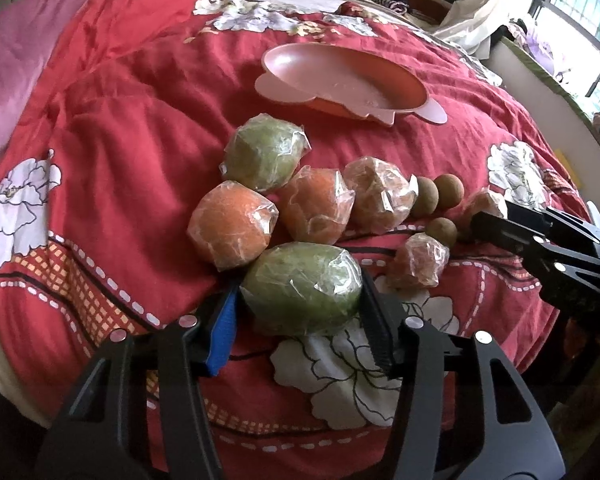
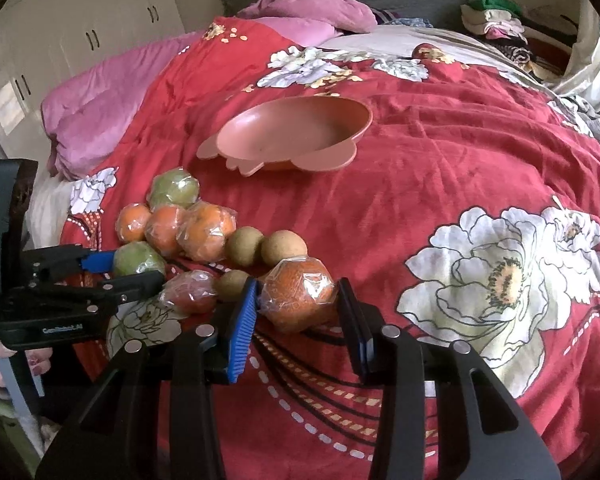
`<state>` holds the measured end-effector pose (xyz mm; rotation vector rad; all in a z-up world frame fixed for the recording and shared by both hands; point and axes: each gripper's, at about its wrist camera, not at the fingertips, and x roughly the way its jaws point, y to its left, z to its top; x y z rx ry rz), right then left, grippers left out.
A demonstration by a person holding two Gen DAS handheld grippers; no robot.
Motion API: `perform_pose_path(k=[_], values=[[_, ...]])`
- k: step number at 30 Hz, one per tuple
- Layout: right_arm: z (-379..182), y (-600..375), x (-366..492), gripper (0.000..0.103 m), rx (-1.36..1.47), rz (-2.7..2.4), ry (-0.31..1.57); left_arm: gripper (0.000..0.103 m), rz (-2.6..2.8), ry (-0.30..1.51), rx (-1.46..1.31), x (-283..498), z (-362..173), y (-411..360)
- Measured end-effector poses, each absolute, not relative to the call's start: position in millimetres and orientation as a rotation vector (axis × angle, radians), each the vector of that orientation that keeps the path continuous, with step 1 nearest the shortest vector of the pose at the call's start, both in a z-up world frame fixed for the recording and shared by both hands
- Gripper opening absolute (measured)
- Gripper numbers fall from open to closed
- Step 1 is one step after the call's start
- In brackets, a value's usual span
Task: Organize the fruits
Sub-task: 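Grasp the large green wrapped fruit with the left tool while the right tool grasps a wrapped orange, then lift and carry both held fruits over the pink footed plate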
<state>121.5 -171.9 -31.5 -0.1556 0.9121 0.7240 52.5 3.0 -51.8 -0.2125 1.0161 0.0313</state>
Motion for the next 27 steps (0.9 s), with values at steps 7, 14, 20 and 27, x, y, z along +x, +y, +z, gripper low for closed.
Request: perform_pose_path(k=[7,14,20,27], values=[[-29.8,-178.7,123.3,0.038,-0.134,0.721,0.903,0.045,-0.009,1.014,-0.271,43.8,-48.2,13.7],[-24.7,-186.5,125.2,0.038,-0.113,0.715,0.890,0.045,-0.029,1.001,-0.299,30.2,-35.4,18.9],[-16.3,-185.5,126.2,0.038,-0.116,0.726,0.874,0.045,-0.038,0.963,-0.324,32.4,-15.9,27.1],[2.9,-174.3,138.4,0.038,-0.123,0.749,0.832,0.045,-0.049,0.909,-0.355,53.2,10.1,42.4]])
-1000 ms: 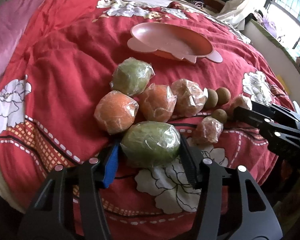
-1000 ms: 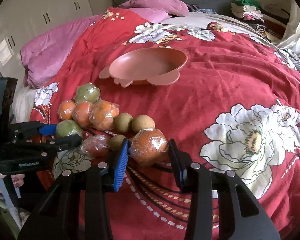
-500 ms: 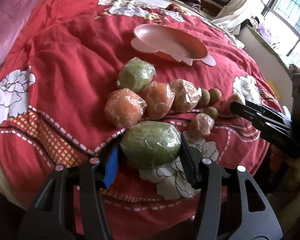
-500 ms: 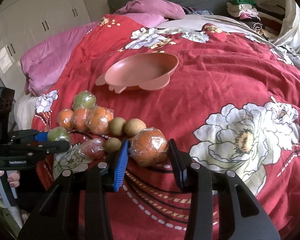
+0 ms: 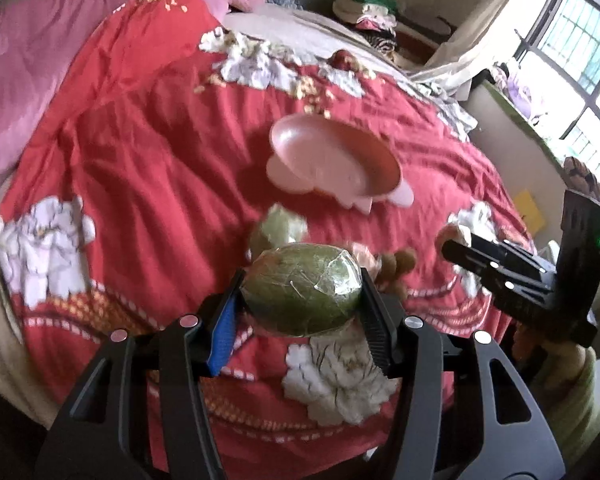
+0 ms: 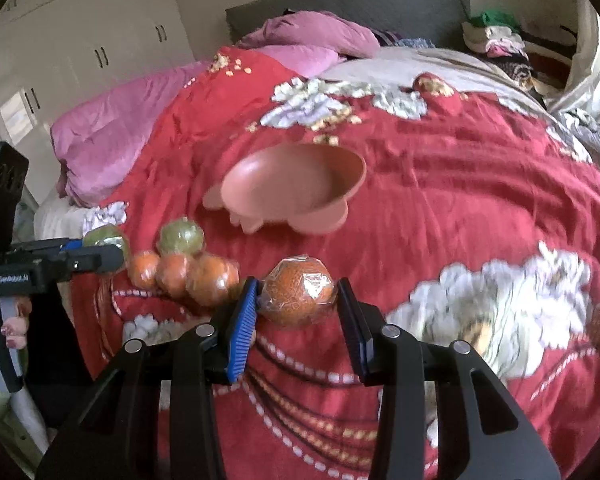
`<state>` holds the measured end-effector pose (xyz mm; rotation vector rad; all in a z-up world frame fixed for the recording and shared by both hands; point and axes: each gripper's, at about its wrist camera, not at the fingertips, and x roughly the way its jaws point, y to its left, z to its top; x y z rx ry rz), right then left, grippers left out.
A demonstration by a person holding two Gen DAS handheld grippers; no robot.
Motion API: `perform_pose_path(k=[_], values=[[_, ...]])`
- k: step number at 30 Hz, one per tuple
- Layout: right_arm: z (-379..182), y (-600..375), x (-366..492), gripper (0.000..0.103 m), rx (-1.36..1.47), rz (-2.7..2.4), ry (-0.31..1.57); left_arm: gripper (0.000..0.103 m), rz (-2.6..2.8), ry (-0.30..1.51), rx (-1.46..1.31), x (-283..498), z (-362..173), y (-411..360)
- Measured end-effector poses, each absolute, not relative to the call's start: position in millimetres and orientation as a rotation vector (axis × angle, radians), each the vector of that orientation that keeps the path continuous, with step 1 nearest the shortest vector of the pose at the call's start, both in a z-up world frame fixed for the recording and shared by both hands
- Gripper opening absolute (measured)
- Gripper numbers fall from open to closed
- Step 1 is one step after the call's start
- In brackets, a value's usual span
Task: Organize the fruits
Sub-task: 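Lift and carry both held fruits over the pink footed plate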
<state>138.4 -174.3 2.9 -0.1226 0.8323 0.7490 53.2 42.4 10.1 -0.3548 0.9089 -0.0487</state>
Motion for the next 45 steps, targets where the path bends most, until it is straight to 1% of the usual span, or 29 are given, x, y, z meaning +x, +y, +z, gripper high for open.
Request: perform_pose_path(k=[15,29,34,45], values=[[19.6,-144.5,170.3,0.038,-0.138,0.786,0.810,0.045,-0.072,0.892,-0.338,124.5,26.9,55.9],[15.5,-116.8,199.2,0.038,-0.198,0.818,0.828,0.045,-0.109,0.969,-0.299,194.4,20.7,51.0],[10.4,-107.2,213.8,0.038,-0.231,0.818,0.838,0.045,-0.133,1.011,-0.247,218.2,16.7,44.1],[-8.6,-95.5,228.2,0.038,-0.268,0.822,0.871,0.045,-0.172,1.075,-0.204,242.3,3.1,38.0]])
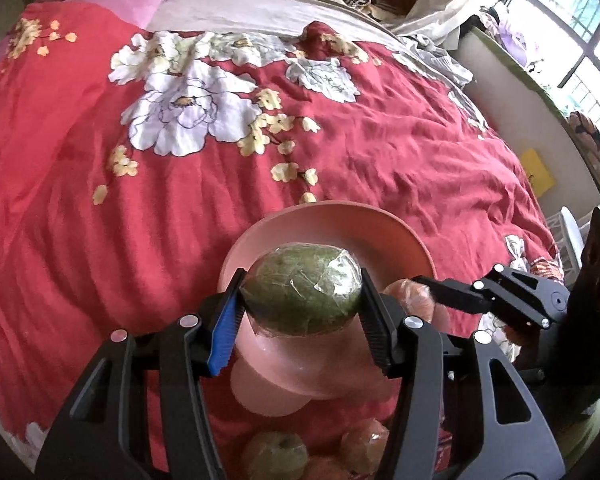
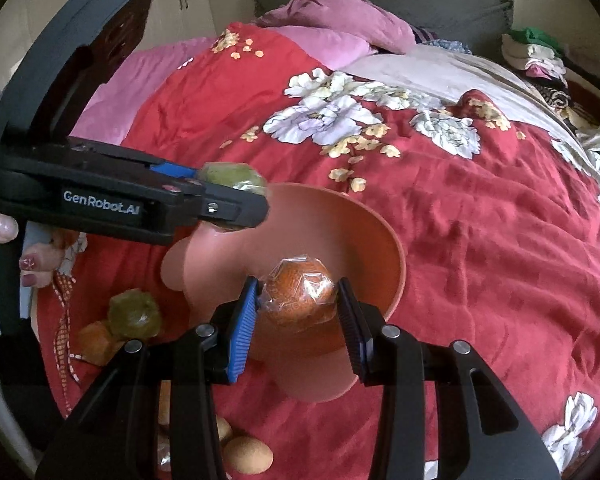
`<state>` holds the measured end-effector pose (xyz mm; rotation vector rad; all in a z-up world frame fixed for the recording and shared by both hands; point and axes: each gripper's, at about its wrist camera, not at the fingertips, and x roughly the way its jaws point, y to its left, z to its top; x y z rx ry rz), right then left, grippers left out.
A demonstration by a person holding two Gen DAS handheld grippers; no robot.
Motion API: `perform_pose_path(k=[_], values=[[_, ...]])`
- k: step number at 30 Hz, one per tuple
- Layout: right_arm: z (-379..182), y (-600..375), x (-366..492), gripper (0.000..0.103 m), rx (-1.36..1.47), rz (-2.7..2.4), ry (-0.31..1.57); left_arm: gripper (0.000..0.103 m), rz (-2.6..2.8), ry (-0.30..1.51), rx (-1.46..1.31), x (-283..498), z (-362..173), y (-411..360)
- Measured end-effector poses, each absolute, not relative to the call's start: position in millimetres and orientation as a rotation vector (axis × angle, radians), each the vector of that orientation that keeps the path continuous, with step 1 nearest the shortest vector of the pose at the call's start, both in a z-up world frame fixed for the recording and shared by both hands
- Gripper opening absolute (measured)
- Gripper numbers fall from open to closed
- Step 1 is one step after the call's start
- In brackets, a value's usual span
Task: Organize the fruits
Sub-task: 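Lift and carry both held fruits over the pink footed plate, then open the right tool to drop the orange while the left tool lowers the green fruit onto the plate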
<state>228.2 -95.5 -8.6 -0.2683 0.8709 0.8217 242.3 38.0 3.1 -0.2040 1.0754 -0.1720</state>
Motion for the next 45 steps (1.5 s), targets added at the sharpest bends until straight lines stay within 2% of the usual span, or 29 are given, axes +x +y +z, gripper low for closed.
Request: perform_pose_path(k=[34,45], values=[[-22.9,-86.8,227.9,0.039,-0.311,0.841,0.901,0.046,-0.171,1.169,-0.210,267.9,-23.7,27.1],[-21.0,-89.9,227.4,0.050,-0.295,0.839,0.899,0.046,-0.171,1.156,-0.212,270.6,-19.8,23.2]])
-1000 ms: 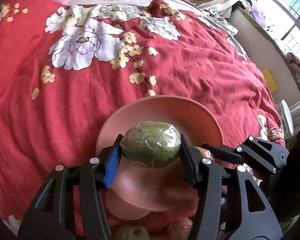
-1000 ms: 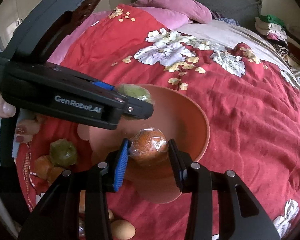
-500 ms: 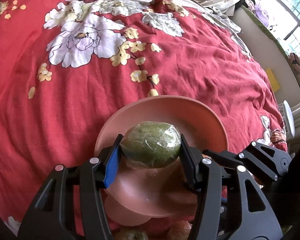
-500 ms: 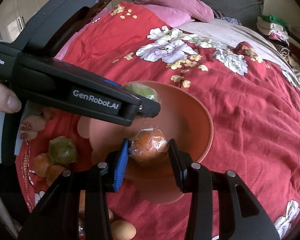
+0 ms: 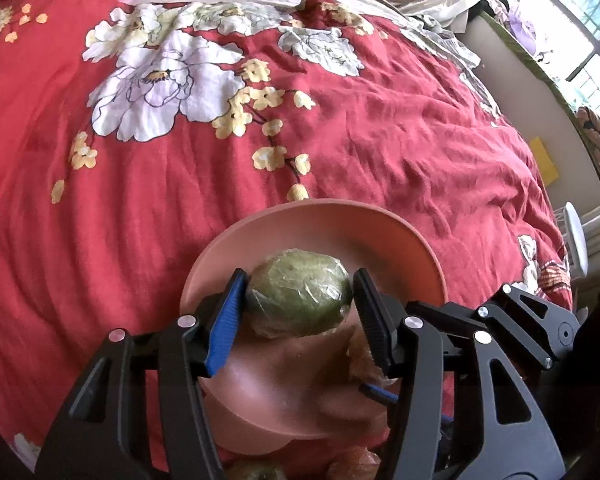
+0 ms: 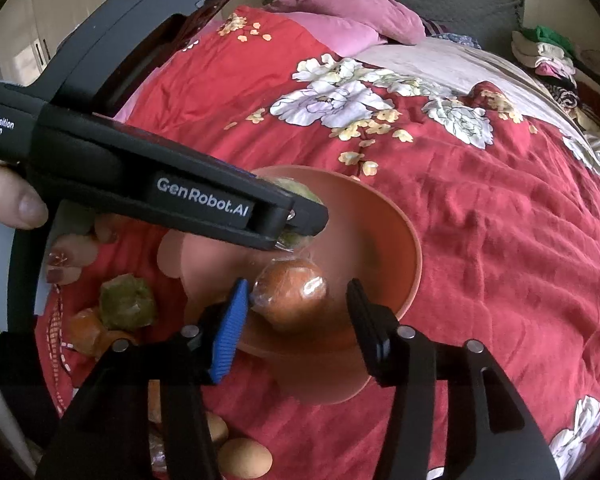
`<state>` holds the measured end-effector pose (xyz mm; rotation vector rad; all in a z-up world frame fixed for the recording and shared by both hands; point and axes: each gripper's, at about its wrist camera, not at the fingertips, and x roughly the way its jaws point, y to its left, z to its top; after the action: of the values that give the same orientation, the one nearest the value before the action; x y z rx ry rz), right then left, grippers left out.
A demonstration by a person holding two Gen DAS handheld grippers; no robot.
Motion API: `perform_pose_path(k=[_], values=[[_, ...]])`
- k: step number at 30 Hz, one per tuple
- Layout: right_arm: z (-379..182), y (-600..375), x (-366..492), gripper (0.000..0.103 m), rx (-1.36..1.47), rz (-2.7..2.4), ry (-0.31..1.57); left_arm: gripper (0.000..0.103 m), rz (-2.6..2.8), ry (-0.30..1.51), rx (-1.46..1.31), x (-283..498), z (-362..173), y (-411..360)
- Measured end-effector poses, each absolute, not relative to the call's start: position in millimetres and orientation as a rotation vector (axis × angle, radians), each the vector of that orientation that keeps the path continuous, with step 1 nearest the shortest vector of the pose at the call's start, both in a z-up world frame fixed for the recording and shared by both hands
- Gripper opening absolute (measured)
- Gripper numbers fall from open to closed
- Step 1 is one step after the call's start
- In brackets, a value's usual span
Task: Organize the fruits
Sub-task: 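Open the right tool to drop the orange while the left tool lowers the green fruit onto the plate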
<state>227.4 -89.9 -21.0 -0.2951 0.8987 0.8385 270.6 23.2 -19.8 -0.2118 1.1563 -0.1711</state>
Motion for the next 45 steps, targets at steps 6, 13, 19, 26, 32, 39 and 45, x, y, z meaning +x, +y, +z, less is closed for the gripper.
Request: perform_pose_path(k=[6,13,19,26,32,39,45], values=[[-18.4,-92.4,226.8,0.056,-0.277,0.842,0.893,0.046,-0.161,1.145,-0.215,270.7,-16.4,26.1],[-14.5,-95.0,224.1,0.062,-0.264,0.847,0.881,0.046,-0.154,1.132,-0.228,267.8,-11.9,29.3],[-7.9,-100.1,220.8,0.067,-0.247,0.849,0.859,0.046,-0.144,1.113,-0.239,262.8,-6.5,32.1],[-0.2,-107.6,217.6,0.072,-0.230,0.840,0.837,0.049,-0.139,1.086,-0.245,254.2,3.4,33.0],[2.2,-111.2,214.9,0.077,-0.224,0.837,0.826,0.055,-0.122,1.060,-0.240,246.8,11.3,36.3],[5.2,-115.5,210.6,0.084,-0.218,0.829,0.811,0.067,-0.088,1.016,-0.265,231.9,22.9,49.2],[10.1,-117.4,205.8,0.087,-0.212,0.828,0.792,0.078,-0.052,0.960,-0.266,216.2,37.2,55.6]])
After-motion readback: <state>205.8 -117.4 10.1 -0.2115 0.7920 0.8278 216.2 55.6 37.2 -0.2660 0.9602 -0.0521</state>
